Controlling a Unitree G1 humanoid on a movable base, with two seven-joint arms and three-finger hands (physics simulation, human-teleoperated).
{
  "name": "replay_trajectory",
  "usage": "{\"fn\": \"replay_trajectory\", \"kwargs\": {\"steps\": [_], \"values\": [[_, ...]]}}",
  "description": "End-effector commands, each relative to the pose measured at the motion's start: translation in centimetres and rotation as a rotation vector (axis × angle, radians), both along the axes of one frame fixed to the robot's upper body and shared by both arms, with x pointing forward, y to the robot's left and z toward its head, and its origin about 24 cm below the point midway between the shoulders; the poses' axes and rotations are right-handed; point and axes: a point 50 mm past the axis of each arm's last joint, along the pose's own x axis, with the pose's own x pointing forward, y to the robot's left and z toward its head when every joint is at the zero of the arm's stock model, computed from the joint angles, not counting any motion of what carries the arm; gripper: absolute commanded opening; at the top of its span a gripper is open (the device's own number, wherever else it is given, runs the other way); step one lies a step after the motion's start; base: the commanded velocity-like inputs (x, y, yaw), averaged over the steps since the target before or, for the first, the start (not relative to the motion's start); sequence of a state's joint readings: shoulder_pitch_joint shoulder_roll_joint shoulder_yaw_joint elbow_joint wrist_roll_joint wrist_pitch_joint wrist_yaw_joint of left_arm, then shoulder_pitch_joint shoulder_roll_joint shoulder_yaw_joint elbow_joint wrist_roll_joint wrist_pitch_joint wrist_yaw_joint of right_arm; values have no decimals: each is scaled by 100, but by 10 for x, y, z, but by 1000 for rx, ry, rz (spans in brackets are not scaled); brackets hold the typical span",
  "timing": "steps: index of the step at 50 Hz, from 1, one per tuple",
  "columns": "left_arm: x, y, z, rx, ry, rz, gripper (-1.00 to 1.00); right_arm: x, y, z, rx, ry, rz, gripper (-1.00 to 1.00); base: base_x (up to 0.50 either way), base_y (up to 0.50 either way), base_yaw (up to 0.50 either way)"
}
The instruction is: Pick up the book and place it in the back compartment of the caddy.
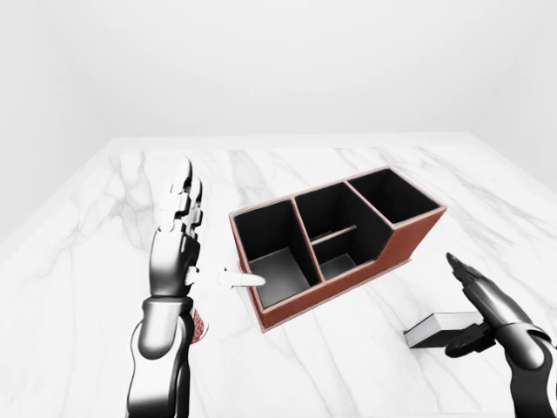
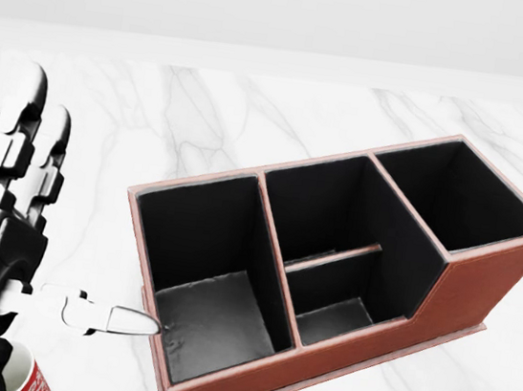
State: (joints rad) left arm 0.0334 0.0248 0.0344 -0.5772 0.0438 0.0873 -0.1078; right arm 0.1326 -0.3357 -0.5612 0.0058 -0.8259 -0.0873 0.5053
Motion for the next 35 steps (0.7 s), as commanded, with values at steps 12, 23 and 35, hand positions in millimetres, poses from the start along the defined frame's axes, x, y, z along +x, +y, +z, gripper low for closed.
{"fn": "replay_trajectory", "kwargs": {"steps": [12, 23, 35], "values": [[-1, -1, 2, 2, -12, -2, 98, -3, -6, -6, -24, 28, -24, 100, 0, 0, 0], [-1, -1, 2, 1, -12, -1, 98, -10, -3, -5, -21, 45, -15, -46, 0, 0, 0], [-1, 0, 1, 2, -4, 1, 98, -7, -8, -15, -18, 66, -37, -100, 0, 0, 0]]}}
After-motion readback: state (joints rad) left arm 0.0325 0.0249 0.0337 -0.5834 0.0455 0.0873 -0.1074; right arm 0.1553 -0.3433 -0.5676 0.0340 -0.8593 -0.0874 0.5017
